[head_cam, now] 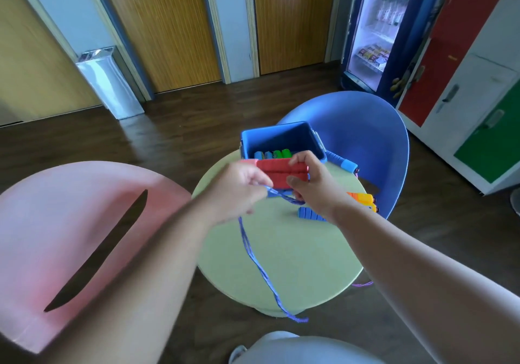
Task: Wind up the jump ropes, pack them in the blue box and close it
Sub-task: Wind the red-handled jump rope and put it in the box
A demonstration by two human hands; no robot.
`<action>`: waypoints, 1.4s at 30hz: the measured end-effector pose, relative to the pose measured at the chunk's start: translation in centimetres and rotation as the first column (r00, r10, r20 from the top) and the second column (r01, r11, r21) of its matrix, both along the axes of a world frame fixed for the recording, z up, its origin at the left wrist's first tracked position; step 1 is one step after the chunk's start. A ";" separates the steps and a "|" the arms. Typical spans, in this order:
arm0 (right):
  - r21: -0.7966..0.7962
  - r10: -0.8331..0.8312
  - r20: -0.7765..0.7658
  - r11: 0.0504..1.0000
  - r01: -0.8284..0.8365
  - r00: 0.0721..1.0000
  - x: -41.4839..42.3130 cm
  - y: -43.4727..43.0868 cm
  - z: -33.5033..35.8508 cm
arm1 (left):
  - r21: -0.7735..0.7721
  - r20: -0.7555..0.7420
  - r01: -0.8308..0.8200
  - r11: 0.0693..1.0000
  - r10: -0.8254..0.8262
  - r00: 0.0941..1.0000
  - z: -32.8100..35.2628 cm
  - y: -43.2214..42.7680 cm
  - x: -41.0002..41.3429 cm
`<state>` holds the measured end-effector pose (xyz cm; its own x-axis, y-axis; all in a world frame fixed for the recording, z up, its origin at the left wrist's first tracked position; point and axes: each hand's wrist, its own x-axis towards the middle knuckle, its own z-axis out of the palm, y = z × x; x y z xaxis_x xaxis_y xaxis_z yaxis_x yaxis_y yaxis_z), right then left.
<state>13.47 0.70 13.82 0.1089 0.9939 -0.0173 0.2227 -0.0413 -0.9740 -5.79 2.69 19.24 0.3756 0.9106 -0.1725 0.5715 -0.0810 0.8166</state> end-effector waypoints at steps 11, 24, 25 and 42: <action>0.237 0.131 -0.146 0.967 -0.094 0.981 -3.0 -3.2 2.1 | 0.373 -0.324 0.272 0.887 -0.150 0.934 5.7 5.9 0.9; 0.215 0.136 0.133 0.963 -0.162 0.982 -0.2 -2.6 1.7 | 0.234 -0.303 0.299 0.925 -0.223 0.927 6.9 6.0 1.3; 0.211 0.107 0.115 0.969 -0.129 0.988 0.3 -2.3 1.7 | 0.166 -0.267 0.291 0.942 -0.241 0.933 7.0 5.9 1.0; 0.099 0.221 -0.112 0.973 -0.210 0.969 0.8 -3.7 3.4 | 0.332 -0.216 0.247 0.910 -0.182 0.959 8.4 7.5 -1.0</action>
